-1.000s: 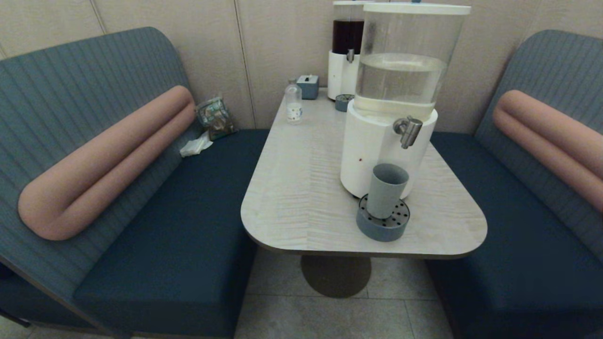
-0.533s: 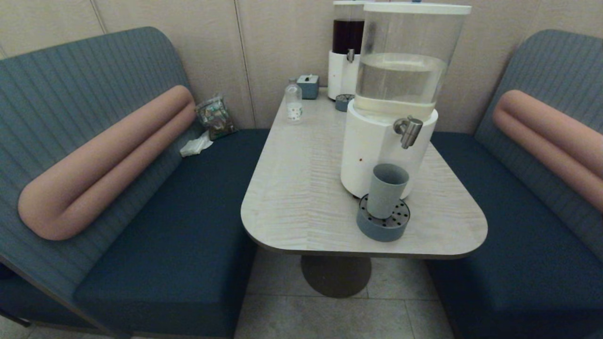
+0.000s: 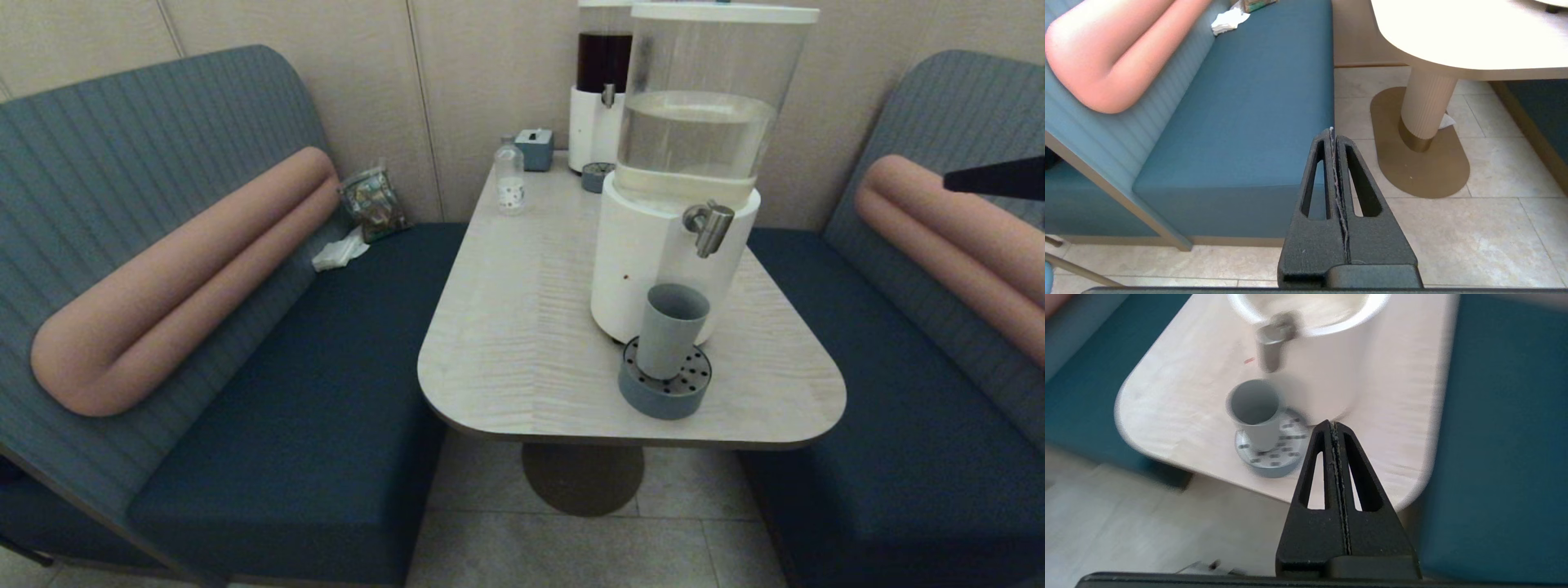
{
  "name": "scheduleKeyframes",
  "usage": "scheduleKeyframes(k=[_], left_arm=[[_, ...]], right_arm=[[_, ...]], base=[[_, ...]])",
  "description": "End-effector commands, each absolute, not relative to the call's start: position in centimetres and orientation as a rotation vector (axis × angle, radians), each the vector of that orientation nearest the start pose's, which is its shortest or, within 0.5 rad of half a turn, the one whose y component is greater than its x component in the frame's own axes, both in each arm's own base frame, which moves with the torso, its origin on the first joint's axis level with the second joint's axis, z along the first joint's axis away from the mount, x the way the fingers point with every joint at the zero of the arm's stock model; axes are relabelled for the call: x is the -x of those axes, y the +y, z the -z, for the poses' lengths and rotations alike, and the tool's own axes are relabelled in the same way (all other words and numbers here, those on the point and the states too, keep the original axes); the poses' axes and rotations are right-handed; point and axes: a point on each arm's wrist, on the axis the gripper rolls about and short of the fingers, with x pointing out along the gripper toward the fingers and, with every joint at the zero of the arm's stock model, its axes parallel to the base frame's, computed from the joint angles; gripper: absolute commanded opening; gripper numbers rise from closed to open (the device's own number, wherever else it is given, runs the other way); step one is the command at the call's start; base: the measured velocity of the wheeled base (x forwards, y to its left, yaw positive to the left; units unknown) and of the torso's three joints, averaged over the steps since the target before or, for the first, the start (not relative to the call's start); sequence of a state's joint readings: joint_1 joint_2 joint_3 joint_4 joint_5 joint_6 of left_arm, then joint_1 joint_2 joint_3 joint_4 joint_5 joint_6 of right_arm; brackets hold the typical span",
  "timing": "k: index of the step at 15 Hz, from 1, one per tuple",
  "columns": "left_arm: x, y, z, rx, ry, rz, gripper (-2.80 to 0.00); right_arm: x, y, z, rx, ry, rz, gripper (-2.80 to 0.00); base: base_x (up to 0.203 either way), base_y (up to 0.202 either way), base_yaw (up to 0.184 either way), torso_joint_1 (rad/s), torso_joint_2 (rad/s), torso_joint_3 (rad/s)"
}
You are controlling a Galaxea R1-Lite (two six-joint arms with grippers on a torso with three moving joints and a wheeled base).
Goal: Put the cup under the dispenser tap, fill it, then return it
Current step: Turn on the faucet
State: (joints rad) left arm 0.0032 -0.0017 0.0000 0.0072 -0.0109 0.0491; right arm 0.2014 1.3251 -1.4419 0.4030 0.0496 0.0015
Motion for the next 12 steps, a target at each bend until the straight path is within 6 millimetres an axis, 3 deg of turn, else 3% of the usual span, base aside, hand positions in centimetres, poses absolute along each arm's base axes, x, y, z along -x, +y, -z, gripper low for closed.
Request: scheduleKeyframes(k=[1,6,12], left_arm=[[2.3,0.0,-7.5,-0.049,0.006,0.006,-2.80],[2.3,0.0,-7.5,-0.049,0.007,0.007,-2.80],[2.3,0.0,-7.5,-0.049,0.006,0.008,-2.80]], right_arm=[[-22.2,5.7,-33.8,0.025,0.386,-0.290,-2.80],[-24.8,7.0,-33.2,0.019,0.419,-0.311,-2.80],[-26.5,7.6,-32.8,0.018,0.432,-0.326,-2.80]], base=[[0.000,0.000,0.000,0.000,0.00,0.000],[0.000,0.000,0.000,0.000,0.00,0.000],[0.000,0.000,0.000,0.000,0.00,0.000]])
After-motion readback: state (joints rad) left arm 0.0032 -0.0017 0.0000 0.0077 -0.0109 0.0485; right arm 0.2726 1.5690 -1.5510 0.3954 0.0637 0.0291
